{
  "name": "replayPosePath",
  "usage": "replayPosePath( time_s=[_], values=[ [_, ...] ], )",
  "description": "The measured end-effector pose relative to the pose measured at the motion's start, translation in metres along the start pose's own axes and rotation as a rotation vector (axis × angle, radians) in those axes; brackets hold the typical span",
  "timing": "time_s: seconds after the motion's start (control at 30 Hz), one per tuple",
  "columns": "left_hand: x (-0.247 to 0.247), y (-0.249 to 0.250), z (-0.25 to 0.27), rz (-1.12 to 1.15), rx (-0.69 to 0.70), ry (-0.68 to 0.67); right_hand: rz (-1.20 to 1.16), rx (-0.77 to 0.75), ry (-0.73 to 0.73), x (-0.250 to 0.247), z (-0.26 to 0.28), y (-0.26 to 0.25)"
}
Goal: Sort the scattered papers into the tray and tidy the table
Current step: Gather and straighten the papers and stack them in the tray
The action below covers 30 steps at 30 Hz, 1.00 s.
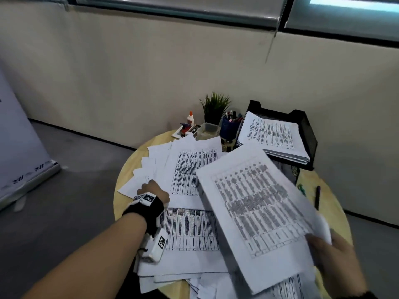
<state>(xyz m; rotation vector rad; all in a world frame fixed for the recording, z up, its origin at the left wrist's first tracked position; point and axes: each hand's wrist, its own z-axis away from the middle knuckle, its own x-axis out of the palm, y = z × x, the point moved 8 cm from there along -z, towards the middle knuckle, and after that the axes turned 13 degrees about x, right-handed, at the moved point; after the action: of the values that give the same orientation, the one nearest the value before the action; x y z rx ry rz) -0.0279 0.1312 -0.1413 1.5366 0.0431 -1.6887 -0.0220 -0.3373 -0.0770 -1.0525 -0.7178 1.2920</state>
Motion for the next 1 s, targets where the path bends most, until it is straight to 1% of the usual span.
replayPosePath(
  time_s=[0.1,0.13,0.17,0.23,0.33,0.43,0.53,0.63,0.73,0.8,0.87,1.0],
  values=[
    [-0.005,0.002,-0.01,0.13,0.092,0.058,-0.019,0.252,-0.159,0.023,0.0,0.026],
    [-0.006,0.001,-0.013,0.153,0.107,0.076,0.009,0.302,-0.176,0.027,-0.001,0.03],
    [-0.007,0.0,-0.014,0.165,0.113,0.095,0.054,0.321,-0.181,0.027,-0.003,0.033],
    [-0.008,0.001,-0.014,0.2,0.128,0.125,0.161,0.336,-0.185,0.028,-0.007,0.037],
    [-0.006,0.002,-0.01,0.206,0.098,0.116,0.251,0.342,-0.172,0.026,-0.016,0.049],
    [-0.002,0.001,-0.002,0.07,0.028,0.031,0.308,0.314,-0.144,0.026,-0.025,0.061],
    [0.004,0.005,0.006,0.013,0.006,-0.061,0.296,0.292,-0.122,0.025,-0.027,0.063],
    [0.006,0.011,0.008,-0.052,0.009,-0.081,0.301,0.317,-0.149,0.026,-0.027,0.065],
    [0.006,0.02,0.008,-0.027,0.025,-0.093,0.359,0.357,-0.196,0.032,-0.024,0.068],
    [0.004,0.025,0.005,0.07,0.061,-0.053,0.347,0.311,-0.185,0.032,-0.025,0.063],
    [0.001,0.031,0.006,0.12,0.098,-0.029,0.273,0.284,-0.192,0.031,-0.026,0.059],
    [0.009,0.035,0.017,0.094,0.145,-0.109,0.106,0.291,-0.227,0.031,-0.023,0.054]
  ],
)
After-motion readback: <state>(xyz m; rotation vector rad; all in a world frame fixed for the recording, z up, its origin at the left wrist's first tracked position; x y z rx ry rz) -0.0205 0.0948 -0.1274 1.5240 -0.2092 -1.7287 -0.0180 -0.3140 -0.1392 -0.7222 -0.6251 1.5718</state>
